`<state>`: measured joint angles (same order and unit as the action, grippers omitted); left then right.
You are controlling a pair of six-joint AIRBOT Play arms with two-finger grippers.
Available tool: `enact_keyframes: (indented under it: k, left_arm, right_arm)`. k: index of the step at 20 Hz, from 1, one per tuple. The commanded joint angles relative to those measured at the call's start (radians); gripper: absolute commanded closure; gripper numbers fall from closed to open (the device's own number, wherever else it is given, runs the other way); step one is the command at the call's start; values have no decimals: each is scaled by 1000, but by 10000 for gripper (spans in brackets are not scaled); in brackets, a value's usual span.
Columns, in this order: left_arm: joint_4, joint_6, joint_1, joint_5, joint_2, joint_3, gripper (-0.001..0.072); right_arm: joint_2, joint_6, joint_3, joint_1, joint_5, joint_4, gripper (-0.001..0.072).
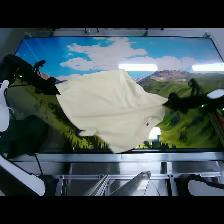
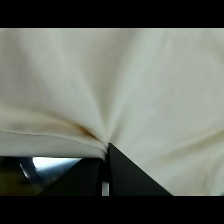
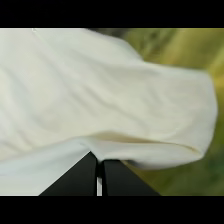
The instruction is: Fold the shirts.
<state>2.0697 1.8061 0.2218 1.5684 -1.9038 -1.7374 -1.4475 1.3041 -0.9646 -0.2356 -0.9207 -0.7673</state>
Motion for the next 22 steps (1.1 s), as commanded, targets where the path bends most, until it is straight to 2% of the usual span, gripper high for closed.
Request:
enact_keyframes:
  k: [1, 3, 5, 7, 8, 9, 10, 11, 12, 14, 16, 17, 19, 22]
  left_arm:
    - [54, 3, -22, -3, 301, 436, 691]
    - [56, 2, -56, -124, 486, 744, 691]
    - [136, -1, -88, -285, 616, 993, 691]
    - [256, 19, -104, -378, 683, 1138, 691]
    - [261, 26, -112, -412, 706, 1168, 691]
    - [251, 26, -111, -429, 727, 1173, 692]
    - [251, 26, -97, -430, 750, 1159, 691]
    - [242, 26, -76, -420, 768, 1128, 676]
    - [209, 26, -45, -394, 787, 1084, 425]
    - [103, 26, 41, -336, 815, 983, -13]
    - [-6, 25, 147, -267, 820, 900, 4]
    - [-18, 13, 195, -262, 816, 880, 5]
    - [1, 2, 287, -262, 778, 885, 6]
    - [3, 28, 356, -256, 640, 898, 16]
  right_arm:
    - [-244, -6, -374, -32, -109, 4, 687]
    - [-389, -8, -527, 10, -123, 82, 687]
    - [-501, -30, -640, 53, -105, 147, 688]
    - [-575, -29, -733, 88, -106, 151, 687]
    - [-586, -29, -753, 95, -109, 151, 686]
    - [-581, -29, -758, 94, -111, 151, 609]
    - [-568, -29, -766, 83, -137, 146, 472]
    - [-550, -29, -769, 60, -186, 133, 435]
    - [-523, -24, -769, 27, -258, 104, 433]
    - [-467, 17, -763, -50, -438, 24, 425]
    - [-390, 66, -705, -116, -581, -79, 427]
    - [-337, 78, -642, -142, -599, -116, 428]
    - [-189, 77, -435, -170, -549, -177, 428]
    - [13, 50, -134, -179, -409, -171, 428]
